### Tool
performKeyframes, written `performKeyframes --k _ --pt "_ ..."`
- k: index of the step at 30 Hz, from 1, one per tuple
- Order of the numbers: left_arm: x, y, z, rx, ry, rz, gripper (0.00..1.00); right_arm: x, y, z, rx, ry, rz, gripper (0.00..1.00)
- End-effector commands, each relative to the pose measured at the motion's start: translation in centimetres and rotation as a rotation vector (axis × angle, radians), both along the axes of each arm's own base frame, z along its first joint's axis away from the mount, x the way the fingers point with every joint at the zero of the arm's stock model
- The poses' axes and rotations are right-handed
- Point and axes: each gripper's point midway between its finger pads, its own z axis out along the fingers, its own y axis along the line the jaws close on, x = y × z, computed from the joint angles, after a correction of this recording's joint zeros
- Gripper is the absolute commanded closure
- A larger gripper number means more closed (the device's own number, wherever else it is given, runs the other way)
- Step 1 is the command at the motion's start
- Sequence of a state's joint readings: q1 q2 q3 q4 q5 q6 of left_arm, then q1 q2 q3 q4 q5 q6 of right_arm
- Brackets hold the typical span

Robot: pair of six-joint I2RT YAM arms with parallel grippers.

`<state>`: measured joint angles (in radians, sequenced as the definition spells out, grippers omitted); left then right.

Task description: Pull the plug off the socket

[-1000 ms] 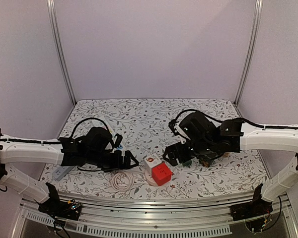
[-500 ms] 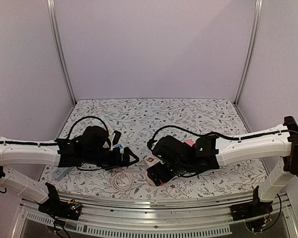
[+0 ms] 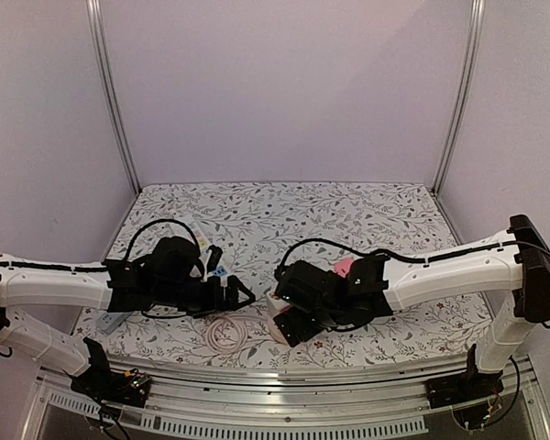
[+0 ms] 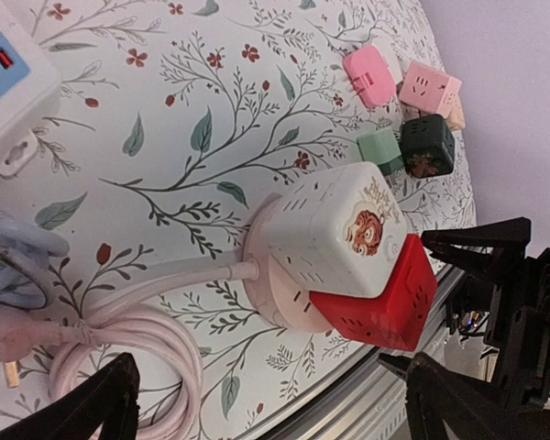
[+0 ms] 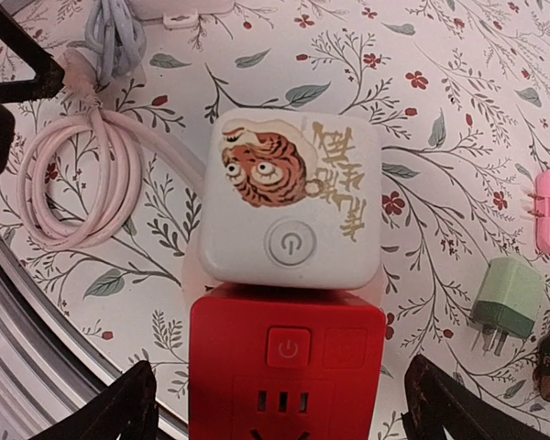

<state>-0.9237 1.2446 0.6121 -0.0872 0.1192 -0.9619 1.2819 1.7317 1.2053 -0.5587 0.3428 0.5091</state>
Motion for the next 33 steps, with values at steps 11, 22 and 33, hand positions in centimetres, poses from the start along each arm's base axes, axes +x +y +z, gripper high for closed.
performKeyframes --k 11,22,33 --pt "0.4 -0.3 -0.2 -0.017 0.007 -0.002 0.0 -0.1 1.4 -1.3 0.0 0.021 0.004 0.23" --pt "0.4 -0.9 -0.2 -0.033 0.003 -0.022 0.01 -1.0 3.1 -1.5 0.057 0.065 0.074 0.43" --pt "0.5 -0.5 -0.3 -0.004 -0.08 -0.068 0.0 -2.2 3.7 -0.1 0.096 0.021 0.268 0.63"
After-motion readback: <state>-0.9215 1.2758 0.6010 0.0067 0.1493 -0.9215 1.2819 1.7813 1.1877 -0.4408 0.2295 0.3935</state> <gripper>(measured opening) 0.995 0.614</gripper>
